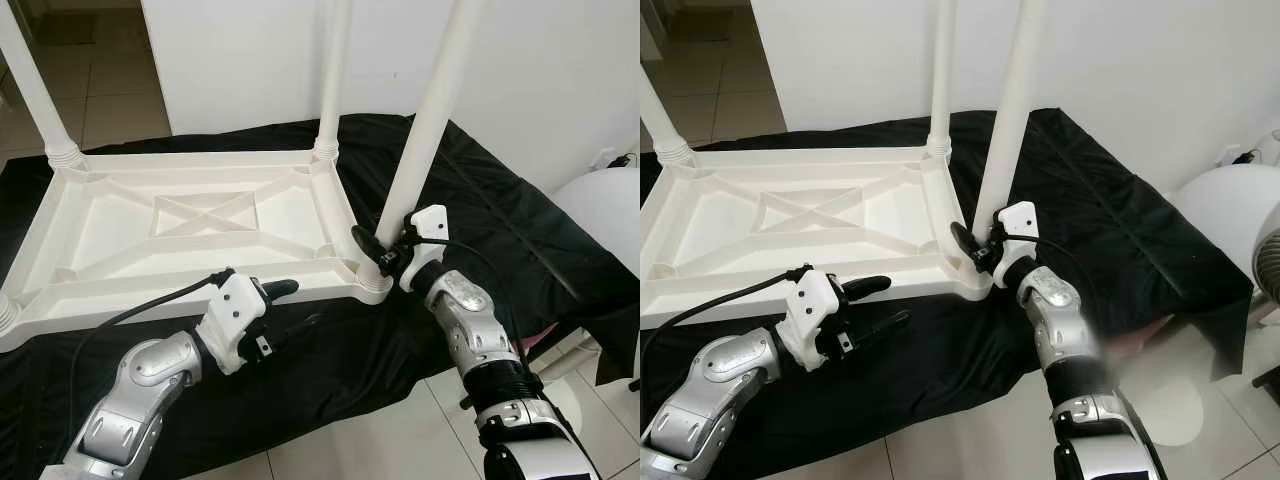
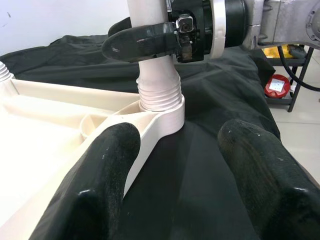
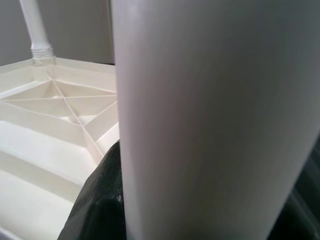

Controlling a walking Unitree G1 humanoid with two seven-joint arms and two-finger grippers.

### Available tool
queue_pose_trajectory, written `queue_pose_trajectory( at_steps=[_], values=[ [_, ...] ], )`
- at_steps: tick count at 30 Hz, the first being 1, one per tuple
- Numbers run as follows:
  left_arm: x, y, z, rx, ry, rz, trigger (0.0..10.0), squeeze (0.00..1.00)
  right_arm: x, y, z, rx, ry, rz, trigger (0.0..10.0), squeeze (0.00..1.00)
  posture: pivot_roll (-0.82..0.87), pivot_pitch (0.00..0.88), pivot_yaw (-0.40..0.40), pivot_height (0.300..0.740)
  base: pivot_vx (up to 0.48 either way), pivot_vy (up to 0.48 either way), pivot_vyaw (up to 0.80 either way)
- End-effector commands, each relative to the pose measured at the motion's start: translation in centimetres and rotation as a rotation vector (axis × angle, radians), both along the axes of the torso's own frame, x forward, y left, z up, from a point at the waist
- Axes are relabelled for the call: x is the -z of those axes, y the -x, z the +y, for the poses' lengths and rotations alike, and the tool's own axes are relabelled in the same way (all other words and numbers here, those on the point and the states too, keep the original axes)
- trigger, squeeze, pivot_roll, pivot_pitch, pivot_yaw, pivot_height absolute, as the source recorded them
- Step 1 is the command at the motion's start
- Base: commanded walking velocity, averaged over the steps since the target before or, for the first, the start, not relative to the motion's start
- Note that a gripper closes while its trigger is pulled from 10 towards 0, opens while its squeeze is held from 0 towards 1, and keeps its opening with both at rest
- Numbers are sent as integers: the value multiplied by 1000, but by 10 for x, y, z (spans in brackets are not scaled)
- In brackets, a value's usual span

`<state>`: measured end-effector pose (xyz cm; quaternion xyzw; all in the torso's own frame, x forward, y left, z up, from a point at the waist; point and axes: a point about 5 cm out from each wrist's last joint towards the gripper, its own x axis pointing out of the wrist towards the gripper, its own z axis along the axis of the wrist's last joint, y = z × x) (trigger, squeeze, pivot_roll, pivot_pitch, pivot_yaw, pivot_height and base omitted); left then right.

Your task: Building children table

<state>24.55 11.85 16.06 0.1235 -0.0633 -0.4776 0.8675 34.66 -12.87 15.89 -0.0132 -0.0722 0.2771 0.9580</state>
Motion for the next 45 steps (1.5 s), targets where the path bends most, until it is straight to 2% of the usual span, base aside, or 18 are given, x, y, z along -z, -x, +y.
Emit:
queue_pose_trajectory(
  at_steps=[1,5,6,7,8,10,18,19,20,21,24,26,31,36,37,38,39,45],
  values=[
    [2,1,1,-2,-6,6,10000,0,22,5,1,41,15,96,10000,0,6,72,-33,740,0,0,0],
    [2,1,1,-2,-6,6,10000,0,21,7,5,76,8,81,10000,0,6,74,-38,740,0,0,0],
    [2,1,1,-3,-5,6,10000,0,21,8,7,104,-7,88,10000,0,6,73,-39,740,0,0,0],
    [2,1,1,-3,-5,7,10000,0,20,7,7,187,-32,101,10000,0,6,73,-39,740,0,0,0],
    [2,1,1,-3,-5,7,10000,0,20,7,7,187,-32,101,10000,0,6,73,-39,740,0,0,0],
    [2,1,1,-4,-3,8,10000,0,19,7,7,313,-46,112,10000,0,6,73,-39,740,0,0,0],
    [3,2,0,1,-1,9,10000,0,19,9,10,463,-50,124,10000,0,5,66,-48,740,0,0,0],
    [3,2,0,2,-2,8,10000,0,18,9,12,515,-55,130,10000,0,5,66,-49,740,0,0,0],
    [3,2,0,2,-2,8,10000,0,18,9,12,515,-55,130,10000,0,5,66,-49,740,0,0,0],
    [3,1,-1,4,-3,7,10000,0,18,10,15,614,-71,149,10000,0,8,60,-57,740,0,0,0],
    [3,1,-1,4,-2,6,10000,0,18,10,16,642,-72,152,10000,0,8,60,-57,740,0,0,0],
    [3,1,-2,4,-2,5,10000,0,17,12,19,722,-98,162,10000,0,12,54,-63,740,0,0,0],
    [3,1,-2,1,-1,3,10000,0,17,13,25,743,-135,188,10000,0,17,49,-68,740,0,0,0],
    [4,2,-3,1,0,4,10000,0,10,13,26,737,-152,154,10000,0,17,45,-69,740,0,0,0],
    [4,2,-4,5,0,5,10000,0,4,12,20,707,-184,113,10000,376,17,45,-69,740,0,0,0],
    [4,2,-4,5,0,5,10000,0,4,12,20,707,-184,113,10000,376,17,45,-69,740,0,0,0],
    [4,2,-5,7,1,6,10000,0,2,12,17,686,-202,97,10000,1000,10,43,-67,740,0,0,0],
    [5,3,-7,14,4,7,10000,0,-3,11,10,643,-205,58,10000,1000,3,39,-64,740,0,0,0]
  ],
)
